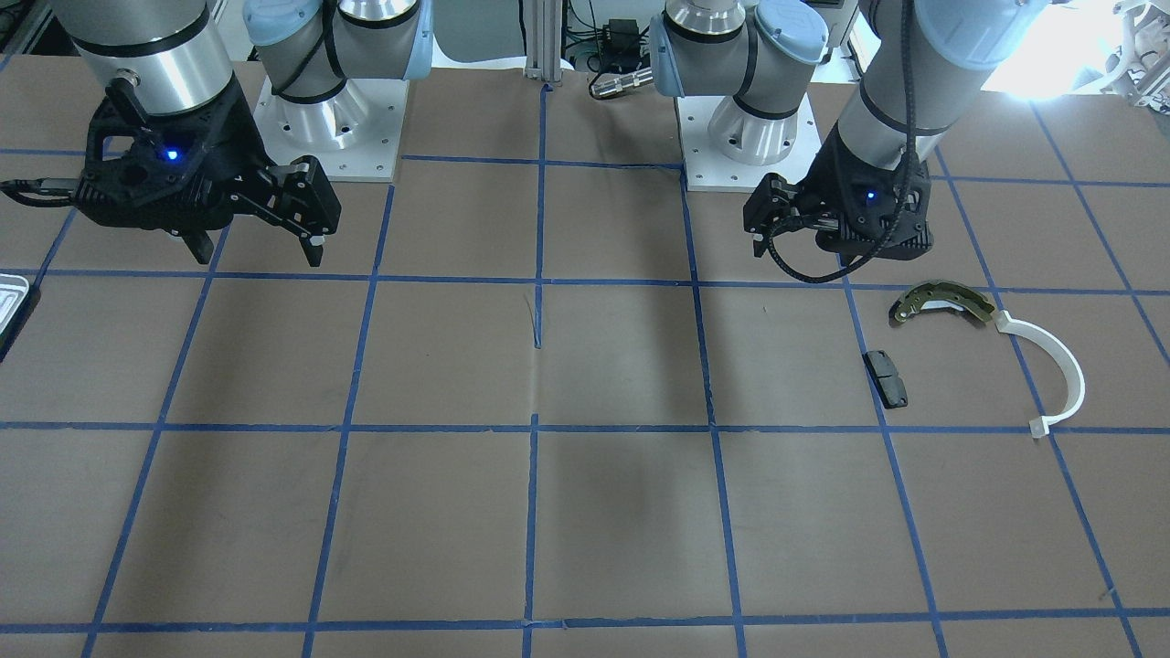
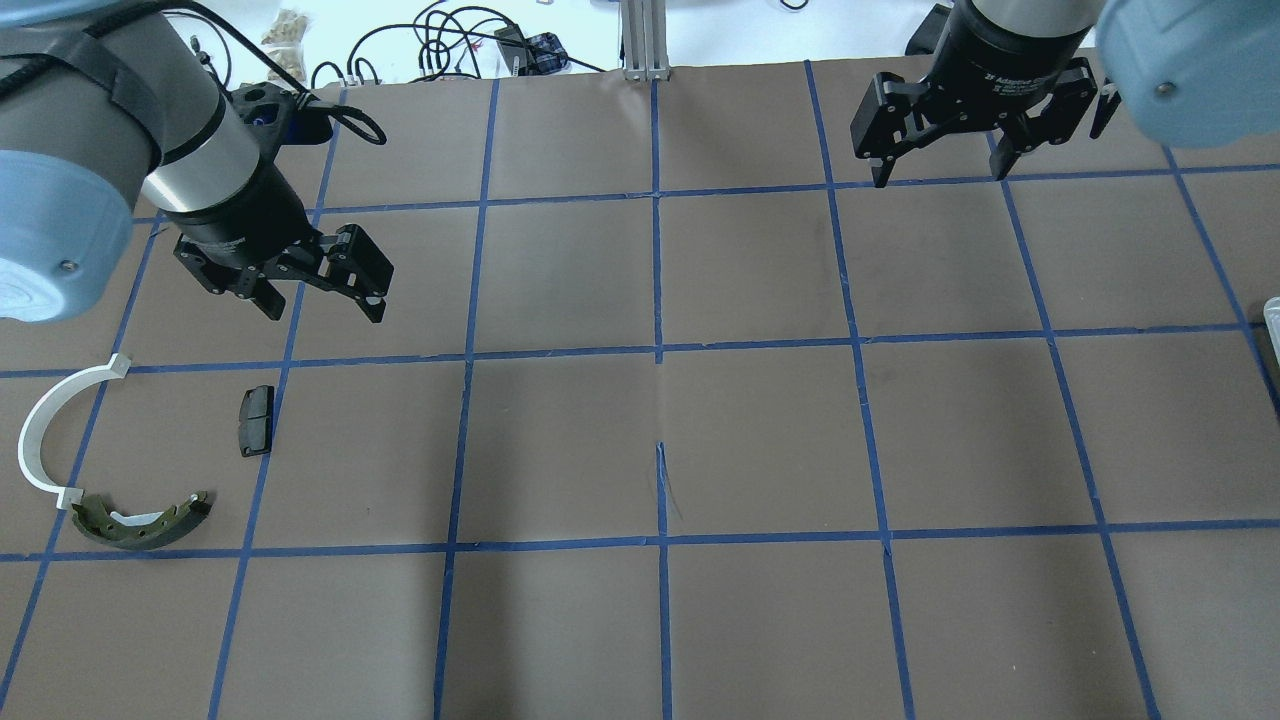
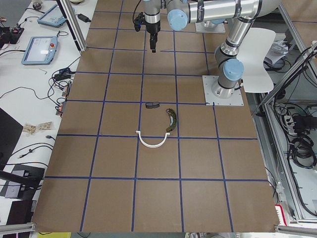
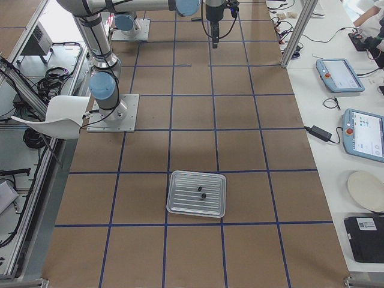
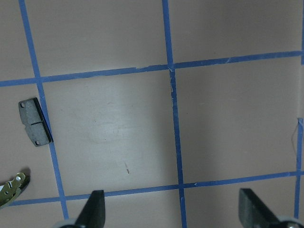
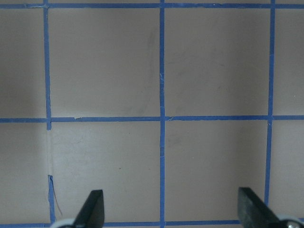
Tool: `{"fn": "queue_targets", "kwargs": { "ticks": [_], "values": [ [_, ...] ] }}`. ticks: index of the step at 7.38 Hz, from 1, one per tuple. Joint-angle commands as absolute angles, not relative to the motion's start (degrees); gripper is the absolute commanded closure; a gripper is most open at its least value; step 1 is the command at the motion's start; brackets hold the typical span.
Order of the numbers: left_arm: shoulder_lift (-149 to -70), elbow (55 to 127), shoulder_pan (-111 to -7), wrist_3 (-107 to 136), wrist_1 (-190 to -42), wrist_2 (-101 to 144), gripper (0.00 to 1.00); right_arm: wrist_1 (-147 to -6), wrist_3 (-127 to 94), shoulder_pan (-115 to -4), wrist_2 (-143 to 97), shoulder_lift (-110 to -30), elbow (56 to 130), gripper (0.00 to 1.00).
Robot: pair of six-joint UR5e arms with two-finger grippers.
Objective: Place bearing gear from tray to pile
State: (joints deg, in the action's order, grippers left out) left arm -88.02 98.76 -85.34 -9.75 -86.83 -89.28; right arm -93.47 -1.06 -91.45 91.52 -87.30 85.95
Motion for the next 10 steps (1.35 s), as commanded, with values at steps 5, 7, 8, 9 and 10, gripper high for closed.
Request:
{"fn": "queue_targets", "kwargs": {
  "ticks": [5, 7, 8, 9, 10],
  "values": [
    [-88.07, 98.88, -85.25, -9.76, -86.84, -89.21, 0.0, -92.54, 31.06, -64.4, 91.41, -85.79, 87.18, 0.0],
    [-88.15, 98.44, -85.25, -10.45, -86.23, -90.69, 0.0, -101.27, 33.13, -55.5, 91.75, -81.68, 91.99, 0.0],
    [-88.15, 98.44, -85.25, -10.55, -86.22, -90.79, 0.0, -104.99, 36.35, -50.41, 91.24, -79.39, 95.07, 0.0],
    [-88.15, 98.79, -85.34, -10.46, -86.22, -90.7, 0.0, -111.03, 40.82, -45.84, 90.97, -77.97, 98.58, 0.0],
    [-88.24, 98.44, -85.25, -10.46, -86.22, -90.53, 0.0, -119.36, 43.91, -43.01, 92.1, -76.13, 101.83, 0.0]
  ]
}}
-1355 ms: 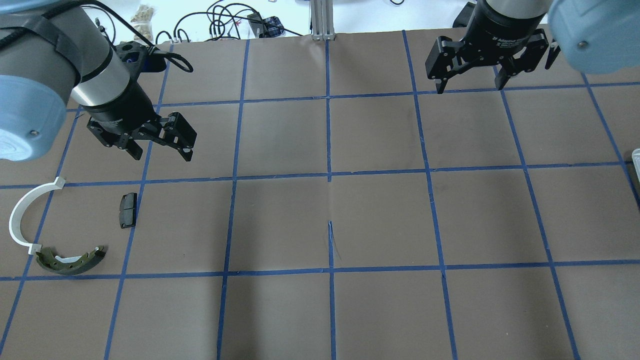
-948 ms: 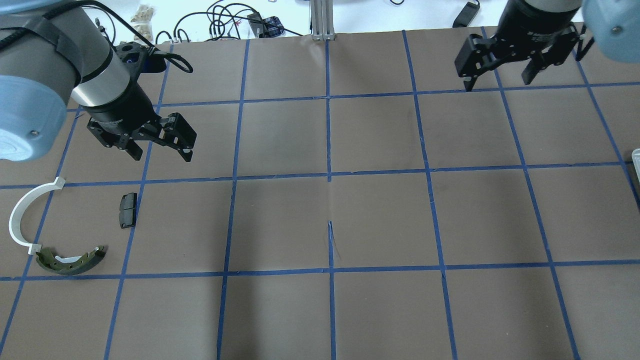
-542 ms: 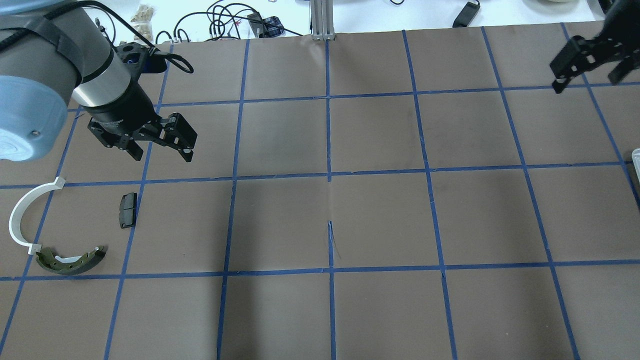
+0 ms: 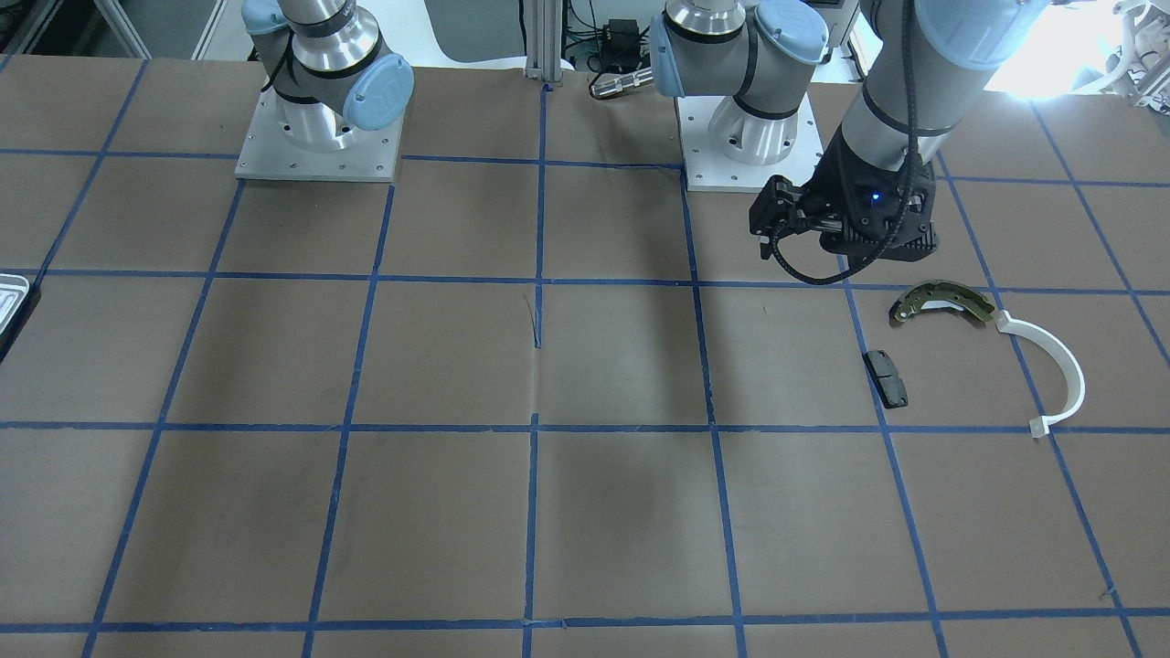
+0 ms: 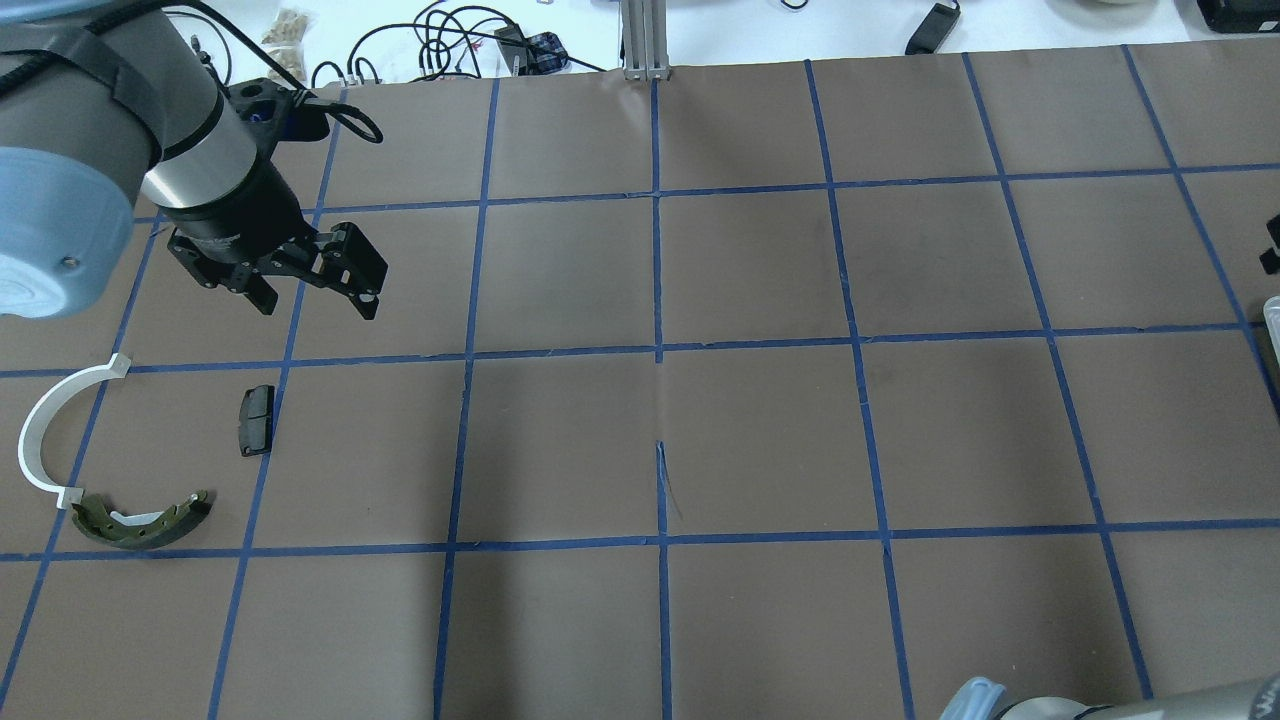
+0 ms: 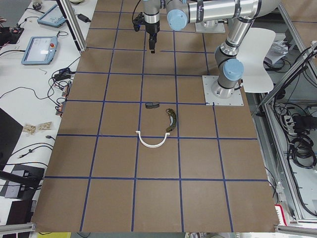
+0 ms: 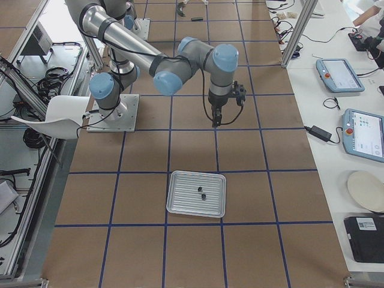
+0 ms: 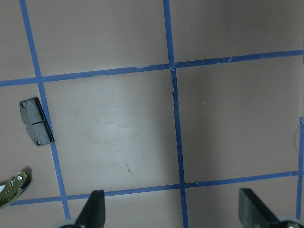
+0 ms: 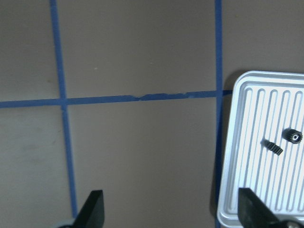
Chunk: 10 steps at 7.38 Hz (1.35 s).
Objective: Place bearing gear from tray to pile
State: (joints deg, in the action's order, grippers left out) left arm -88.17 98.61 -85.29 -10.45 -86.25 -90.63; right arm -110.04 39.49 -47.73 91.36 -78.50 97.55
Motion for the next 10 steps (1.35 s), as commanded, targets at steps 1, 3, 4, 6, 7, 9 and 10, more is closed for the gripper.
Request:
{"fn": "queue_targets", "kwargs": {
  "ticks": [1, 3, 4, 6, 7, 9, 10],
  "values": [
    [-88.33, 98.35, -85.25, -10.46, -86.22, -90.53, 0.0, -123.18, 50.38, -37.93, 91.41, -73.68, 103.17, 0.0],
    [-88.59, 98.26, -85.25, -10.46, -86.22, -90.44, 0.0, -129.6, 56.29, -34.9, 90.7, -65.35, 103.01, 0.0],
    [-88.85, 98.35, -85.25, -10.37, -86.22, -90.44, 0.0, -131.2, 57.73, -34.11, 90.7, -63.56, 102.66, 0.0],
    [-88.86, 98.26, -85.25, -10.46, -86.22, -90.7, 0.0, -131.31, 57.66, -33.84, 88.53, -63.37, 102.66, 0.0],
    [-88.86, 98.26, -85.25, -10.46, -86.22, -90.7, 0.0, -131.31, 57.66, -33.75, 86.94, -63.2, 102.57, 0.01],
    [-89.03, 98.44, -85.25, -10.46, -86.13, -90.7, 0.0, -131.31, 57.66, -33.75, 86.92, -61.88, 102.66, 0.06],
    [-88.95, 98.52, -85.25, -10.46, -86.13, -90.7, 0.0, -131.31, 57.66, -33.66, 86.84, -61.88, 102.48, 0.1]
  ]
}}
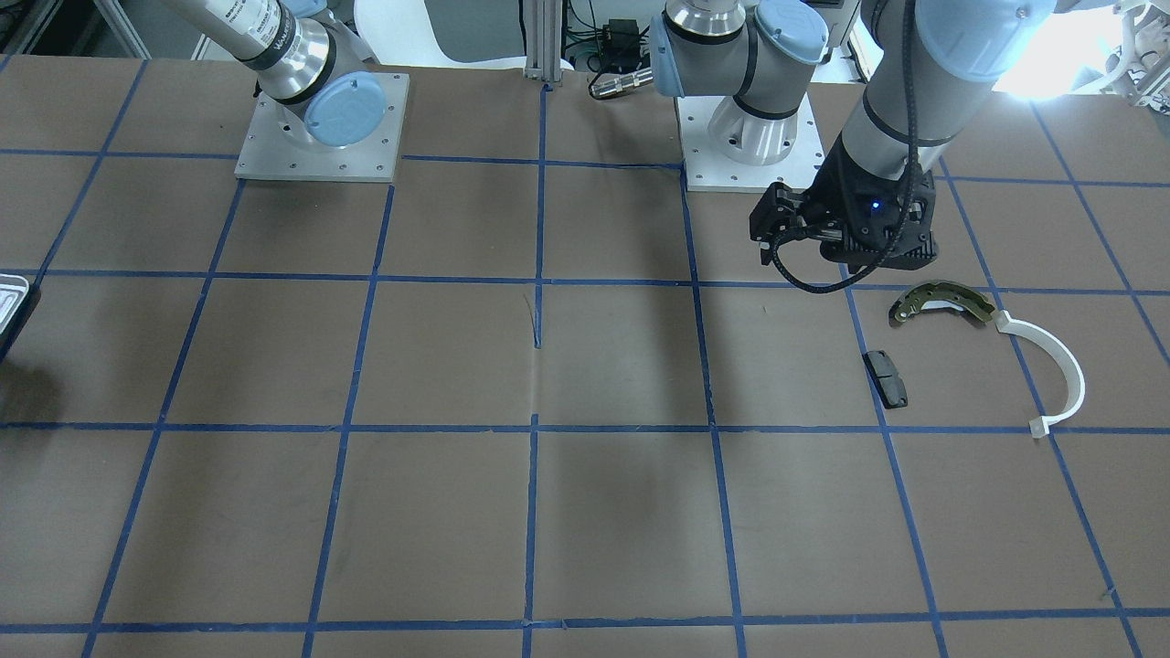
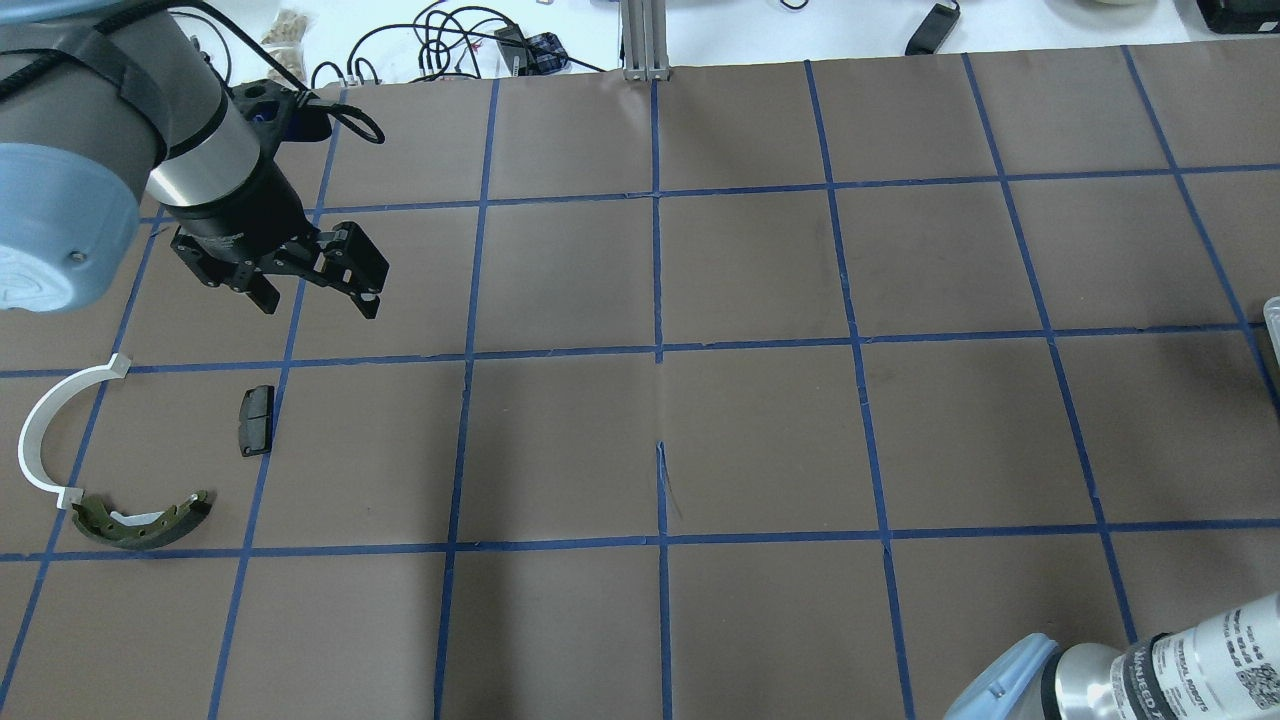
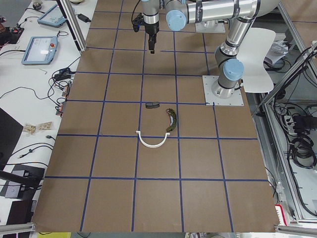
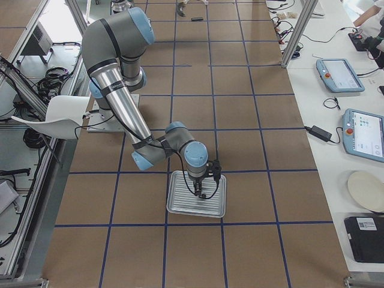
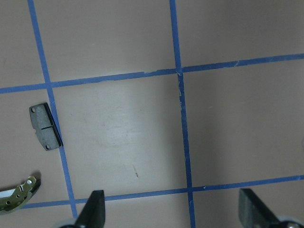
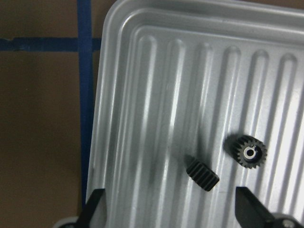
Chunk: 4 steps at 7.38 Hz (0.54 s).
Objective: Place bearing gear from tray to pile
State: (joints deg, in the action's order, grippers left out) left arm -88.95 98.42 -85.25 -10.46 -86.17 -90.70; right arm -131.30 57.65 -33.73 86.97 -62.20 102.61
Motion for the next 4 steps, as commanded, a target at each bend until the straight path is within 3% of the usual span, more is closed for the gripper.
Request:
{"fn": "queue_targets", "kwargs": {
  "ticks": [1, 3, 4],
  "values": [
    [-88.95, 98.7, -85.25, -10.46, -86.13, -90.7, 0.0, -131.31, 57.92, -33.66, 86.84, -61.7, 101.52, 0.12],
    [-88.95, 98.7, -85.34, -10.46, -86.04, -90.7, 0.0, -131.31, 58.36, -33.75, 86.57, -60.91, 100.9, 0.15],
    [-89.03, 98.7, -85.34, -10.46, -85.96, -90.7, 0.0, -131.31, 58.19, -33.75, 86.57, -60.65, 100.9, 0.25]
  ]
}}
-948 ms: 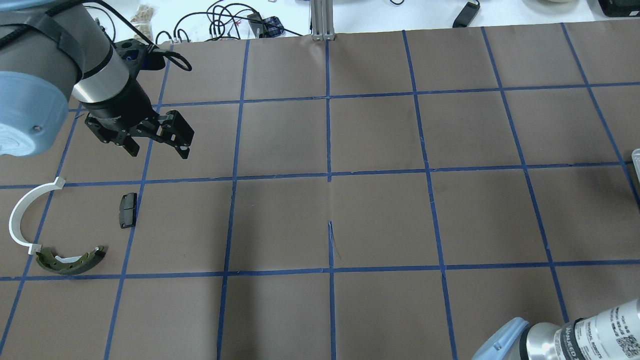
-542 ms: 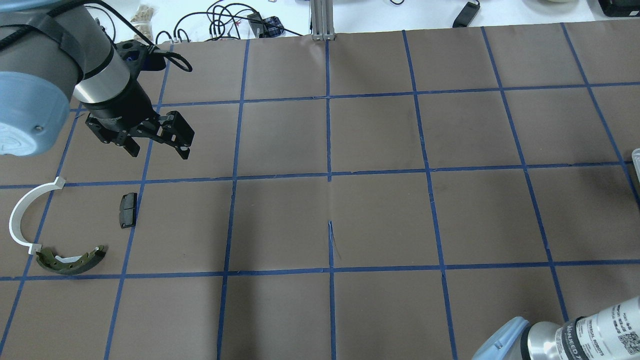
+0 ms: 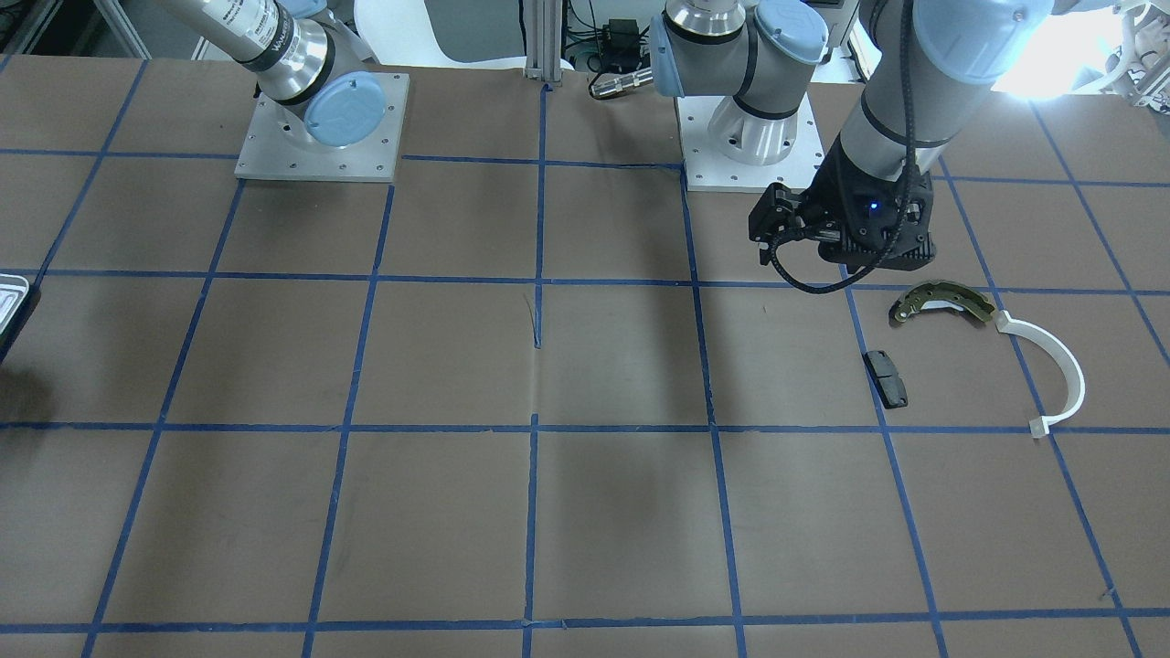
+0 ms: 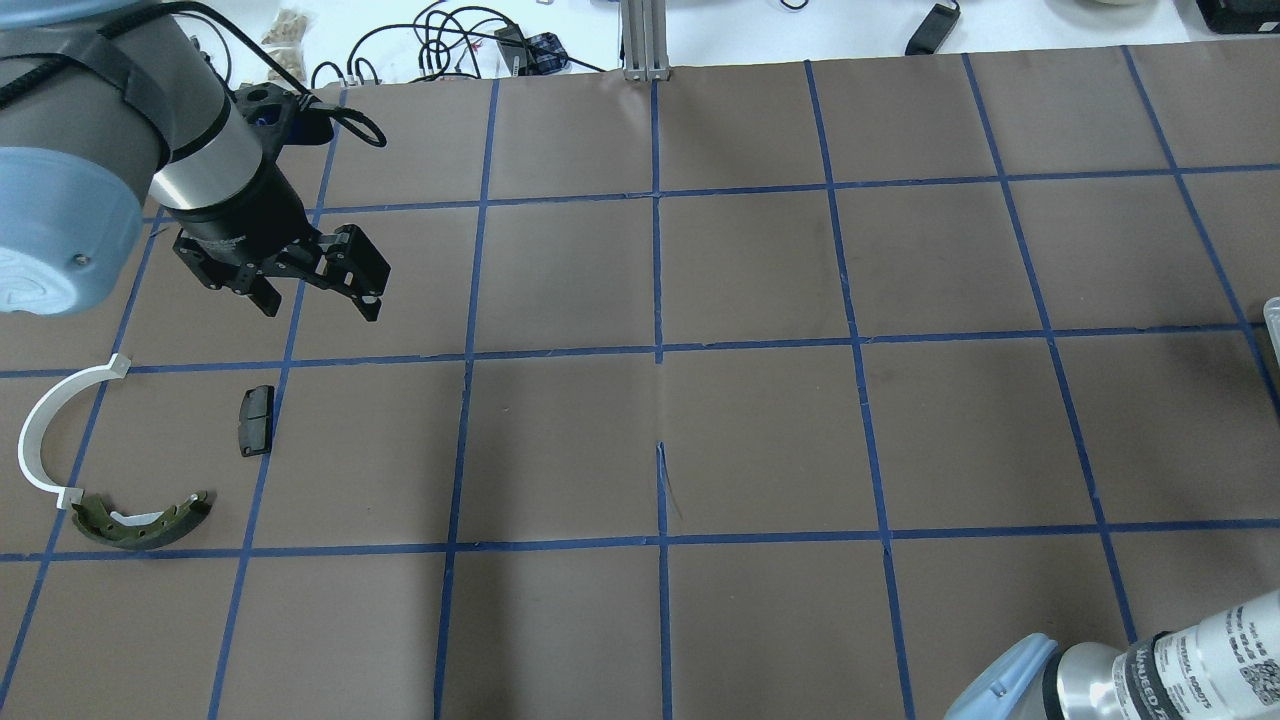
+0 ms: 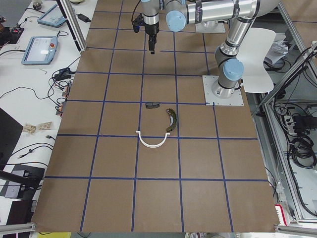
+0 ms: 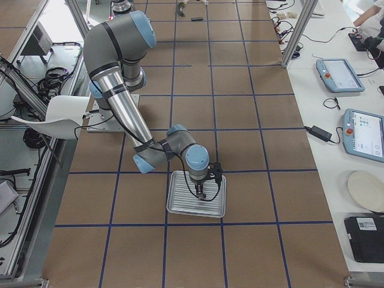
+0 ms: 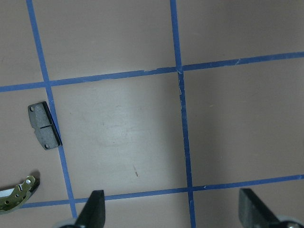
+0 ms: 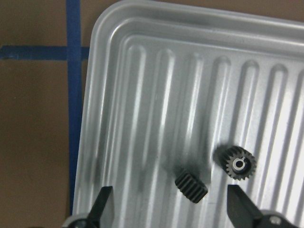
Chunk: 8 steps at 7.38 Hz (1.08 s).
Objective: Place bearing gear from tray to pile
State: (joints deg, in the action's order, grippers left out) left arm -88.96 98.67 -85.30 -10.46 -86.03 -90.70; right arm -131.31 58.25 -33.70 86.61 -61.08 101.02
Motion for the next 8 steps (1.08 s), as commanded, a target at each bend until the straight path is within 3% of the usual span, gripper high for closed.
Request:
{"fn": "queue_targets", "kwargs": {
  "ticks": [1, 2, 3, 4, 6, 8],
  "values": [
    [-89.12, 98.96, -85.34, -10.46, -85.96, -90.7, 0.0, -131.31, 58.27, -33.75, 86.57, -60.64, 100.9, 0.37],
    [-89.3, 98.96, -85.34, -10.46, -85.87, -90.7, 0.0, -131.31, 58.53, -33.66, 86.75, -60.64, 100.9, 0.66],
    [-89.3, 98.79, -85.34, -10.46, -85.87, -90.62, 0.0, -131.31, 58.62, -33.66, 87.18, -60.64, 100.9, 0.86],
    [-89.38, 98.7, -85.34, -10.46, -85.87, -90.7, 0.0, -131.31, 58.45, -33.66, 87.45, -60.64, 100.9, 0.99],
    [-89.47, 98.87, -85.34, -10.46, -85.78, -90.62, 0.0, -131.05, 57.48, -33.75, 87.45, -61.61, 100.9, 1.0],
    [-89.65, 98.44, -85.34, -10.46, -85.43, -90.79, 0.0, -129.91, 53.2, -37.06, 86.84, -67.63, 101.68, 1.0]
  ]
}}
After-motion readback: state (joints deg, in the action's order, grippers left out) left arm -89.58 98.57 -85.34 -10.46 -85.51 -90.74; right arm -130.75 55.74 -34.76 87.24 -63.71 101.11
